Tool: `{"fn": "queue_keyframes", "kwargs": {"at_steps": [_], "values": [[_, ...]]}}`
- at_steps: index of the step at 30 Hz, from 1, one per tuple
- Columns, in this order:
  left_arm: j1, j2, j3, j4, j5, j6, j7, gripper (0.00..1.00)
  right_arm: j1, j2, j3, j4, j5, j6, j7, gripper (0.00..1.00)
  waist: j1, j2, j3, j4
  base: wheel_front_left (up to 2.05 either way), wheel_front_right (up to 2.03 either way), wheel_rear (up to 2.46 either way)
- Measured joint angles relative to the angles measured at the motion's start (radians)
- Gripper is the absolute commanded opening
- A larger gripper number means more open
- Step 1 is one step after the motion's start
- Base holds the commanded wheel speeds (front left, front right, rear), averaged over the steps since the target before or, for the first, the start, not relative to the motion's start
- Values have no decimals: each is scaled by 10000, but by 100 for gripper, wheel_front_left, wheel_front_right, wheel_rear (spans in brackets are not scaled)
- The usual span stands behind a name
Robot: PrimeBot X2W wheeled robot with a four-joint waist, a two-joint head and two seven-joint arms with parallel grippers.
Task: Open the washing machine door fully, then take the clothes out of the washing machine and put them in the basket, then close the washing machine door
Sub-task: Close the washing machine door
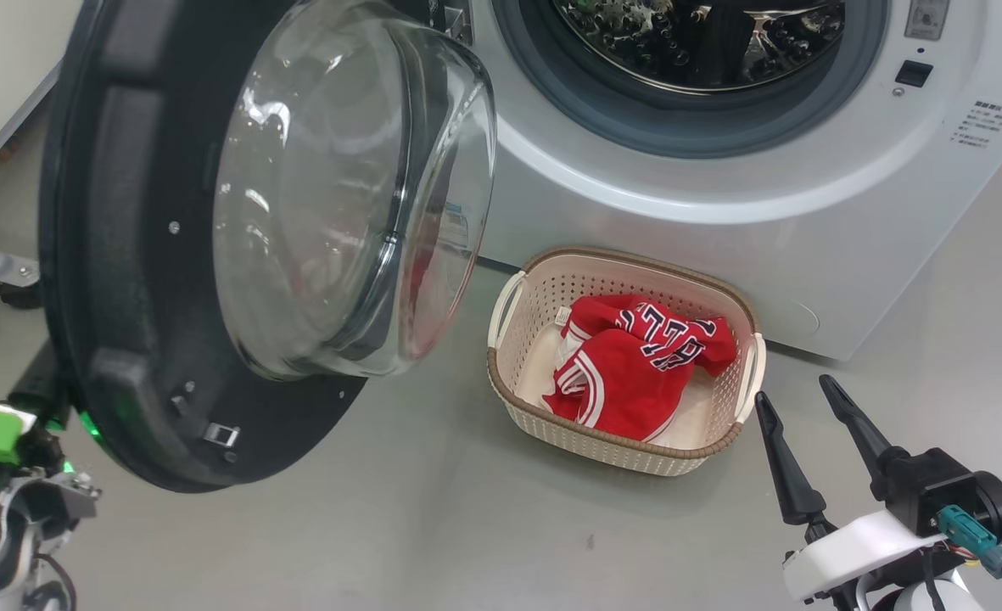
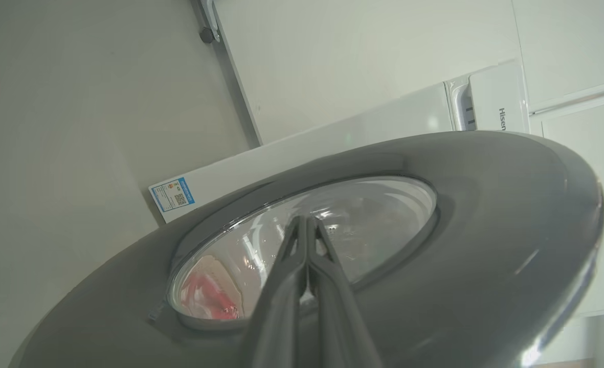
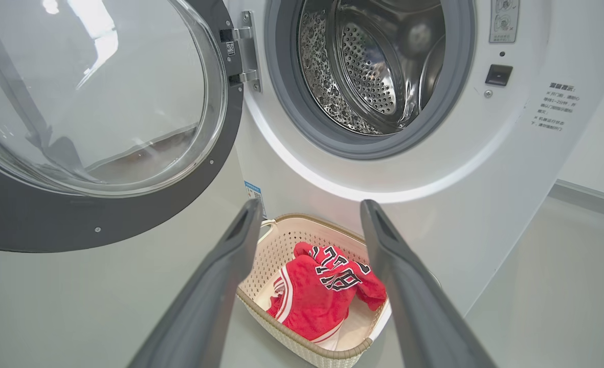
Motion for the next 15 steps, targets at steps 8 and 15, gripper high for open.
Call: {"fn": "queue_keyframes", "kwargs": {"at_steps": [8,15], "values": [[371,-391,-581,-587,-393,-255,692,0,1,44,2,8,2,-4,-2,100,0,0,-47,-42,0,0,0],[769,-520,-1009,-1108,-439,-345,1214,0,-3,144,180,40,0,6,-10,100,0,0,-72,-257,0,0,0]]}}
